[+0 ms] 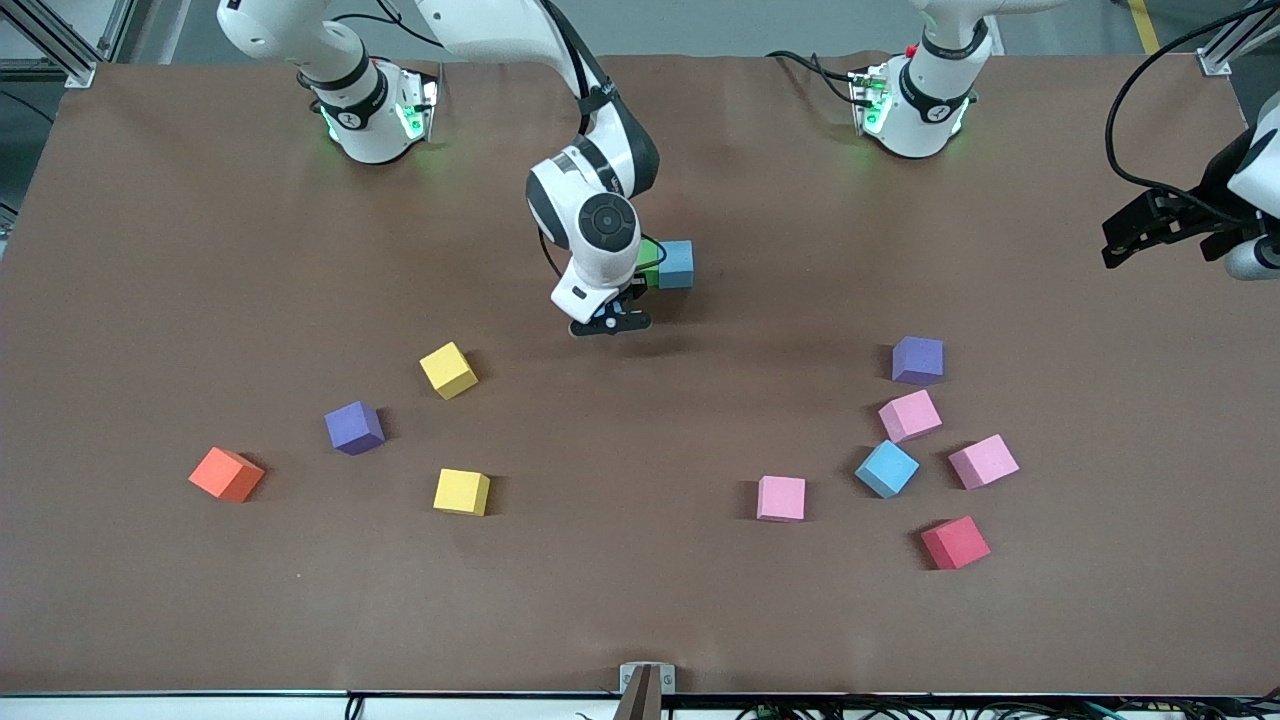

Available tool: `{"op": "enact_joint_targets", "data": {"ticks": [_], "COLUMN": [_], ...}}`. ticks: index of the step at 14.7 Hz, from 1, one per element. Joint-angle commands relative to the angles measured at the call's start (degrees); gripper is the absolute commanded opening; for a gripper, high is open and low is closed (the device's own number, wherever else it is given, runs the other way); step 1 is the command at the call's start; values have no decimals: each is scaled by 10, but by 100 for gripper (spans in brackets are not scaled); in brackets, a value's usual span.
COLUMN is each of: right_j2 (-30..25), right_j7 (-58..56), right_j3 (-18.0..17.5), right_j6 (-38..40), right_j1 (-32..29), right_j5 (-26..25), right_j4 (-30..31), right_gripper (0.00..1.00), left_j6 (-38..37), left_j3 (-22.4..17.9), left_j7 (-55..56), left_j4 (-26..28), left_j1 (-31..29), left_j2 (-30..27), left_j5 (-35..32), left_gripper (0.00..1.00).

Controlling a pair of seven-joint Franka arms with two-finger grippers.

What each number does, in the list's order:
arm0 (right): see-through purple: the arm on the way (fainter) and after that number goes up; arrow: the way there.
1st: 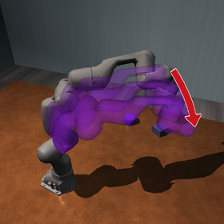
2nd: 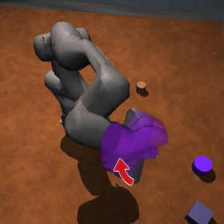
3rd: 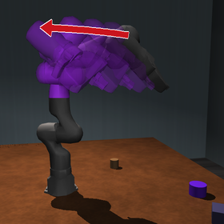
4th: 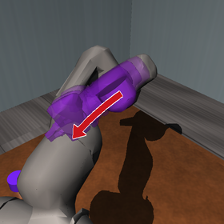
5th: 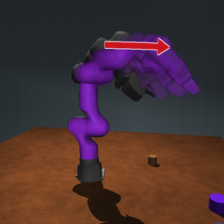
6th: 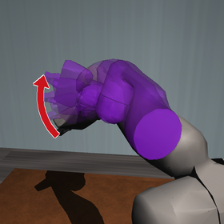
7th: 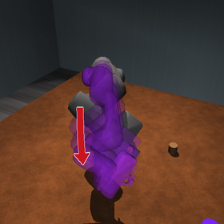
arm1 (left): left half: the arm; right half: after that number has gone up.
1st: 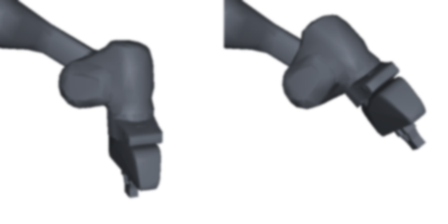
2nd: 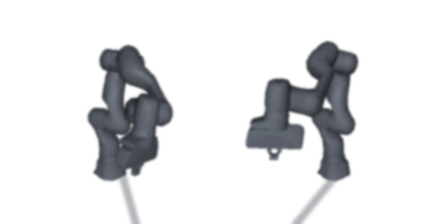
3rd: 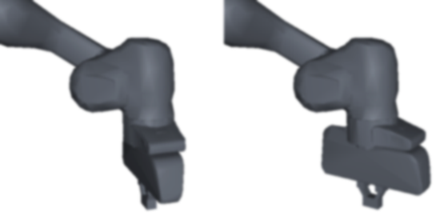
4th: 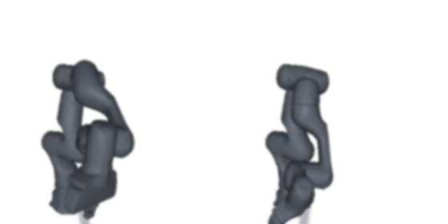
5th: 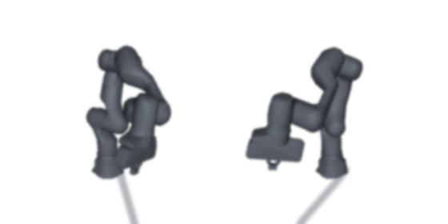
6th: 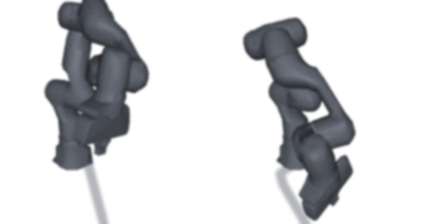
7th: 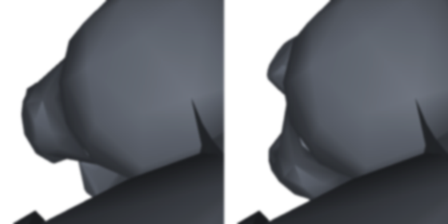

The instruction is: Arrange 11 blocks into digit 3

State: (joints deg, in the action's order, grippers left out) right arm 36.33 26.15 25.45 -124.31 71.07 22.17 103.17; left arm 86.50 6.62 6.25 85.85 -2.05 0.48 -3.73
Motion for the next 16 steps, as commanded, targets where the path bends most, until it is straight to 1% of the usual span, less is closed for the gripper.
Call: {"op": "enact_joint_targets", "data": {"ticks": [1, 8, 16], "right_j2": [-21, -21, -21], "right_j7": [-1, 2, 2], "right_j3": [3, -1, -4], "right_j6": [-11, -39, -41], "right_j1": [14, 17, 17], "right_j5": [-5, -4, -3], "right_j4": [26, 40, 41], "right_gripper": [28, 28, 28], "left_j6": [5, 0, -6], "left_j3": [-3, -3, -3], "left_j7": [-6, -11, -11], "left_j4": [3, 4, 4], "left_j1": [-8, -14, -14], "left_j2": [-11, -15, -15], "left_j5": [8, 8, 7], "left_gripper": [100, 100, 100]}}
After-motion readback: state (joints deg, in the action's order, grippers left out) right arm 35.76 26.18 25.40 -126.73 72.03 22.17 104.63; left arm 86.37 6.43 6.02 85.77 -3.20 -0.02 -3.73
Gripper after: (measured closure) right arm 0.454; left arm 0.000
